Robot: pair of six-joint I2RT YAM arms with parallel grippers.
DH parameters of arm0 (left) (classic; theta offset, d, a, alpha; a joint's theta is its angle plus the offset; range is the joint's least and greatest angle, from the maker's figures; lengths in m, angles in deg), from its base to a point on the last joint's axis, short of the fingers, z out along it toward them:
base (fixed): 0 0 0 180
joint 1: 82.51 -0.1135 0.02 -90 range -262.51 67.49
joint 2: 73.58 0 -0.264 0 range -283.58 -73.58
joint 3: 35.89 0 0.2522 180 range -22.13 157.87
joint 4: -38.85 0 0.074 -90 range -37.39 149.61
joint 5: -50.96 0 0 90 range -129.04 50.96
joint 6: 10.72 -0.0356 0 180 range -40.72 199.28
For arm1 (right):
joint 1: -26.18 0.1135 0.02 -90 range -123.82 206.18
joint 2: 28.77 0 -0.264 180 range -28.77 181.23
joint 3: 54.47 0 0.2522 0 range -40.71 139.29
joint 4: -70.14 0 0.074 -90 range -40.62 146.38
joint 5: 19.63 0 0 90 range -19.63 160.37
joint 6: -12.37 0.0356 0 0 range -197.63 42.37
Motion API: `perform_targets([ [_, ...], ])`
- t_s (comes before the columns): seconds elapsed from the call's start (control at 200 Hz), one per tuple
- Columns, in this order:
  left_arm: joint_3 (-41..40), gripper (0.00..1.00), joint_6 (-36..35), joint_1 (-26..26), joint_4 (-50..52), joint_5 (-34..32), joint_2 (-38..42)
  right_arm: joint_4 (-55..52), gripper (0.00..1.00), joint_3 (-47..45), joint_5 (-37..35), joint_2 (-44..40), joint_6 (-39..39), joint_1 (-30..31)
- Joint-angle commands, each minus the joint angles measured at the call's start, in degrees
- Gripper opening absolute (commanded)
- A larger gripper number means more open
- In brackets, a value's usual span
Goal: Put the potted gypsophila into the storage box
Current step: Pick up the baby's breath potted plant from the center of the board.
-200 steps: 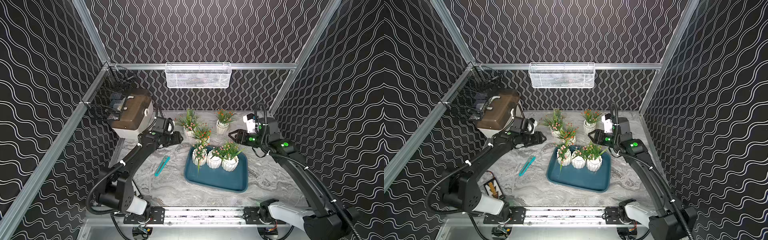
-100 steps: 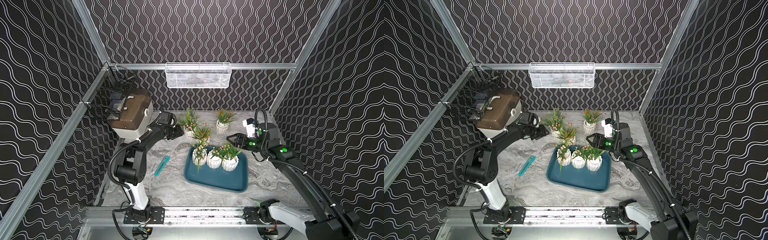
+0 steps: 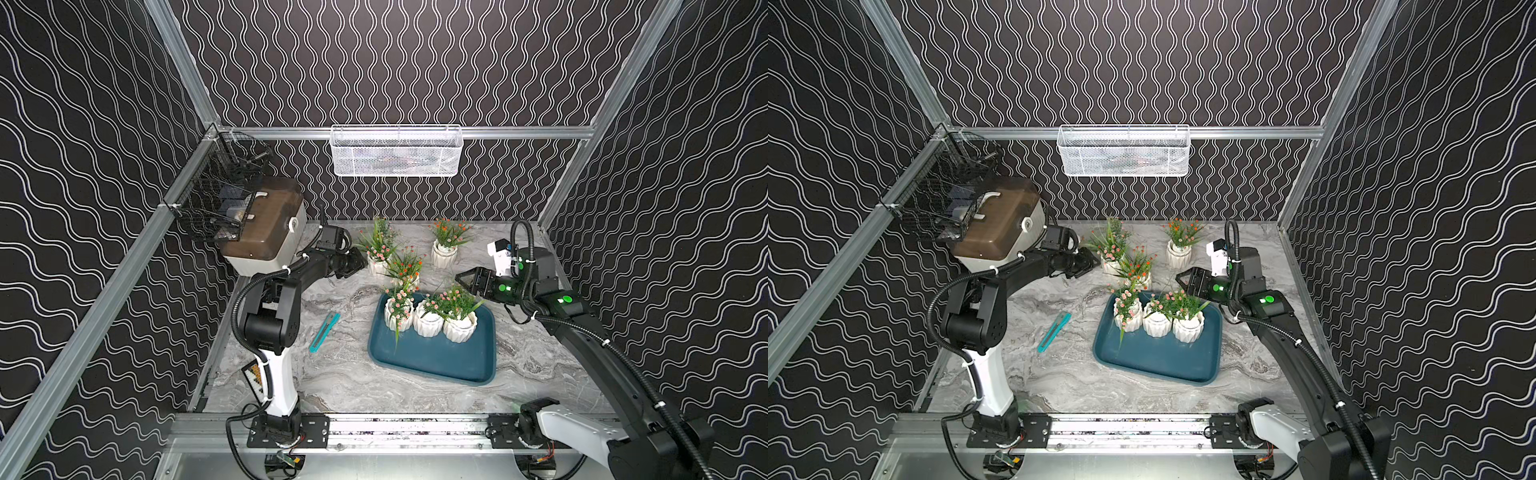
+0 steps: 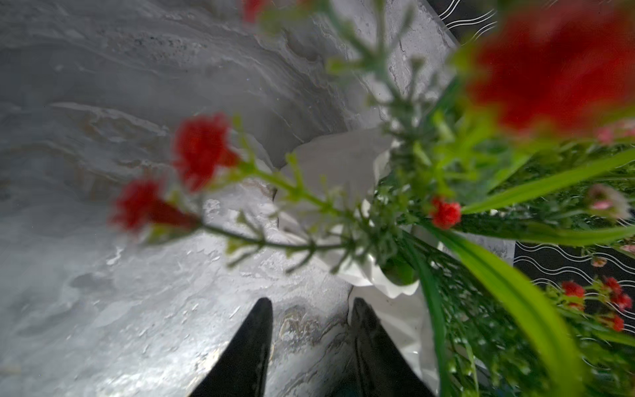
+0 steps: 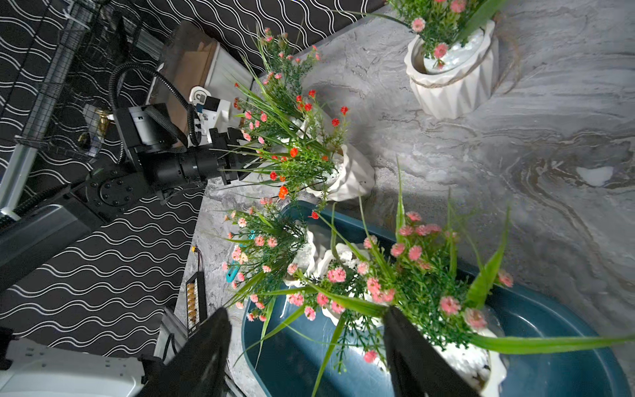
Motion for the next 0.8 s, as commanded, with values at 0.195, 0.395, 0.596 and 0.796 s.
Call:
perform_targets([
  [0.195,3.04,0.45,2.06,-0.02,-4.92,2.50,-3.22,-0.35,0.71,0.89,2.15,1.29,0.11,-0.32],
  [0.395,4.42,0.45,3.47,-0.05,-5.53,2.52,-3.83,-0.33,0.71,0.95,2.44,1.70,0.03,-0.48],
  [0.596,5.35,0.45,3.46,-0.05,-5.91,2.99,-4.02,-0.23,0.71,0.78,1.95,1.40,-0.06,-0.51],
  [0.796,10.94,0.45,0.20,0.15,1.36,1.04,-6.90,-0.34,0.71,0.89,2.23,1.89,-0.14,-0.56],
])
